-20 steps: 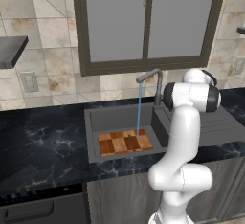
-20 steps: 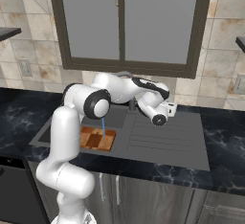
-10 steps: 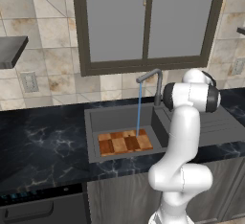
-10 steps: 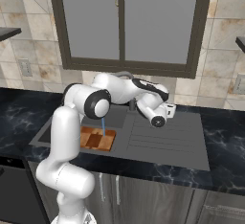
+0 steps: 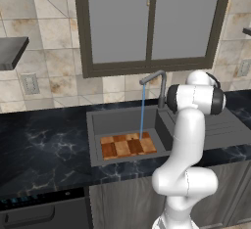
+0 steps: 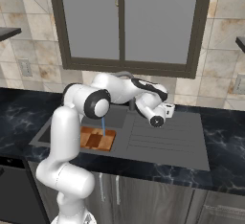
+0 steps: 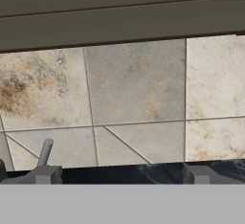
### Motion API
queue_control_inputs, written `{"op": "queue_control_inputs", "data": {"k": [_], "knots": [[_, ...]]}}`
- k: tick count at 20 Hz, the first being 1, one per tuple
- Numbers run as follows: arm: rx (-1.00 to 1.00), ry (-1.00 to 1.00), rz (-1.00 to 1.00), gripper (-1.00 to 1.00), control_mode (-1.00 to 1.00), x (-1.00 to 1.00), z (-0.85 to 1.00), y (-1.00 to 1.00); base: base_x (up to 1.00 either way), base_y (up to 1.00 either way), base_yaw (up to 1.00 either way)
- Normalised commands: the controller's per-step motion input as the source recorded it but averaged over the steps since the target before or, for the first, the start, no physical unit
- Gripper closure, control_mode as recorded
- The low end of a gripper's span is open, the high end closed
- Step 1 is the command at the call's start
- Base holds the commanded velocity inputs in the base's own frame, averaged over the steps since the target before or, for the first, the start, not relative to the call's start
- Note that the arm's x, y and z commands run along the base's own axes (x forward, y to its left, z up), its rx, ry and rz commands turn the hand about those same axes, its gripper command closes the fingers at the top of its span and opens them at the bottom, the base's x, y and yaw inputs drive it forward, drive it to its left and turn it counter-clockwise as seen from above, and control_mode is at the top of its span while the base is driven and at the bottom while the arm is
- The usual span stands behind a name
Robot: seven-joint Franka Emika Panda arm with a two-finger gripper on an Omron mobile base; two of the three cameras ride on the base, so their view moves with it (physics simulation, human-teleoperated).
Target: Turn on the sink faucet with hot water and rinse the cutting board for ten seconds, then turn off the faucet. Push the cutting board to reach the water if necessary.
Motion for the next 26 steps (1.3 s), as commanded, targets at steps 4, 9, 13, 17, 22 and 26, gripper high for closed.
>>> {"op": "queue_control_inputs", "data": {"k": [4, 9, 13, 17, 22, 26], "knots": [[0.00, 0.00, 0.00, -1.00, -1.00, 0.00, 0.00, 0.00, 0.00, 0.00, 0.00], [0.00, 0.00, 0.00, -1.00, -1.00, 0.00, 0.00, 0.00, 0.00, 0.00, 0.00], [0.00, 0.00, 0.00, -1.00, -1.00, 0.00, 0.00, 0.00, 0.00, 0.00, 0.00], [0.00, 0.00, 0.00, -1.00, -1.00, 0.00, 0.00, 0.00, 0.00, 0.00, 0.00], [0.00, 0.00, 0.00, -1.00, -1.00, 0.00, 0.00, 0.00, 0.00, 0.00, 0.00], [0.00, 0.00, 0.00, -1.00, -1.00, 0.00, 0.00, 0.00, 0.00, 0.00, 0.00]]}}
